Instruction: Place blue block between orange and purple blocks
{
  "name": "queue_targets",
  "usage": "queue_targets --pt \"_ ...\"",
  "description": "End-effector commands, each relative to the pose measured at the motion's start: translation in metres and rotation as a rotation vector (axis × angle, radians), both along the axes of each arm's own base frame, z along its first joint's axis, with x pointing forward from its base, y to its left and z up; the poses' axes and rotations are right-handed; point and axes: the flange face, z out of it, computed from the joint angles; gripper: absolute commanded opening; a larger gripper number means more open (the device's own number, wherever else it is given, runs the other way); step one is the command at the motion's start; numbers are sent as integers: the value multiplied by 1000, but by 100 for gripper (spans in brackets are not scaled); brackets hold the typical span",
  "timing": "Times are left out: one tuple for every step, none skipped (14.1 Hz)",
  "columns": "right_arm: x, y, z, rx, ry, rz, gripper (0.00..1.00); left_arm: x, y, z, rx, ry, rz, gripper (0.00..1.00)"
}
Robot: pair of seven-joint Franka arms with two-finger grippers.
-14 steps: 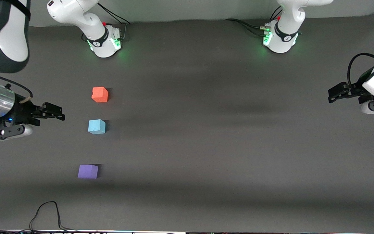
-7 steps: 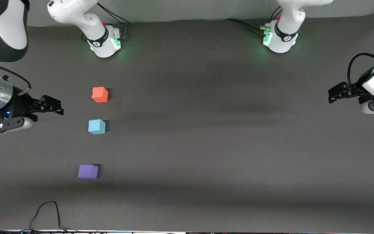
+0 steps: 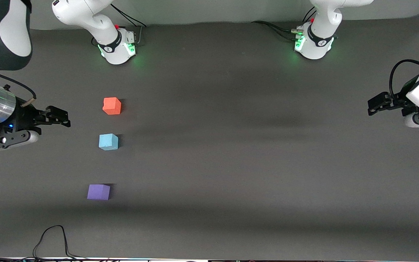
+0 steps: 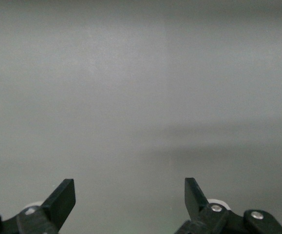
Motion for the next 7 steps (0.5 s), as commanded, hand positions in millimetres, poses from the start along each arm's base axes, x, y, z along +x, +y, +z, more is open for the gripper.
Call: queue_targets --pt "-30 -22 3 37 -3 -25 100 2 -1 4 -8 -14 14 100" --pt "-36 -23 -3 21 1 -30 100 2 -1 4 -8 -14 14 100" --pt "-42 -21 -8 5 -4 -44 100 2 -1 4 -8 -14 14 100" --pt "-49 -20 -16 -5 -10 -63 100 2 -1 4 -8 -14 14 100" --pt "-56 -20 -23 -5 -20 -76 100 2 -1 4 -8 -14 14 100" --pt "-63 -17 -31 -3 -32 -76 100 2 -1 4 -8 -14 14 100" --pt "-69 -16 -35 -3 -42 -94 100 2 -1 3 -8 -13 14 100"
